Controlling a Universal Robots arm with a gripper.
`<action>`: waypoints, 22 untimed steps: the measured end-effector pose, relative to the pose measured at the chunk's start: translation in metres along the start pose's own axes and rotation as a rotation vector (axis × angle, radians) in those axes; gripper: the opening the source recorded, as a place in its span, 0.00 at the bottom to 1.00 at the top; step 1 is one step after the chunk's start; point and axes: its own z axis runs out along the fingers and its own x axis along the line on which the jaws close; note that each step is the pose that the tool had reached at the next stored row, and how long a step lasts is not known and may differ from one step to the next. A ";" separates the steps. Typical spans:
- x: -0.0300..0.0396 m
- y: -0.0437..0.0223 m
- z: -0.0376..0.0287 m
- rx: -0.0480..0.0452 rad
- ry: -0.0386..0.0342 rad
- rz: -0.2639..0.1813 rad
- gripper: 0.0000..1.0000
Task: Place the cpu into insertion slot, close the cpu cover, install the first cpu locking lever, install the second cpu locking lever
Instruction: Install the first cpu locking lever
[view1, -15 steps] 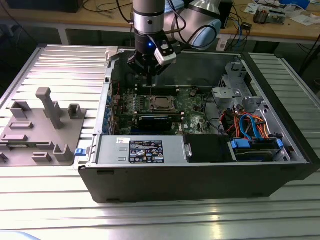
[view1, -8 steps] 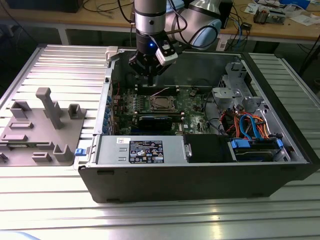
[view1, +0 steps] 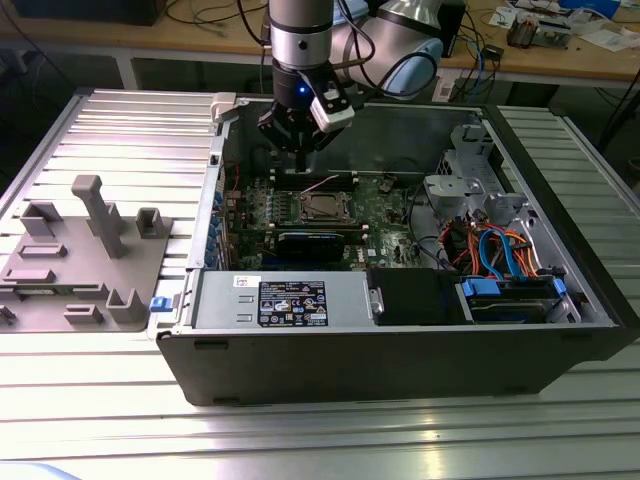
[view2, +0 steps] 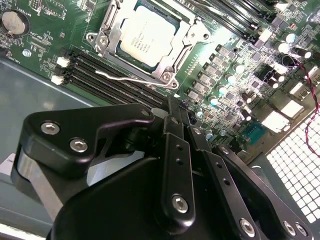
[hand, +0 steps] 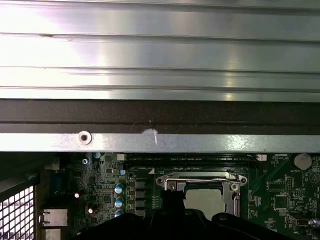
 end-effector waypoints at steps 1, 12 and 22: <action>0.0000 0.0000 0.0000 0.0000 -0.0001 0.000 0.11; 0.0000 0.0000 0.0000 0.0004 0.0000 0.012 0.11; -0.0001 0.0000 0.0002 -0.0114 0.0004 0.015 0.11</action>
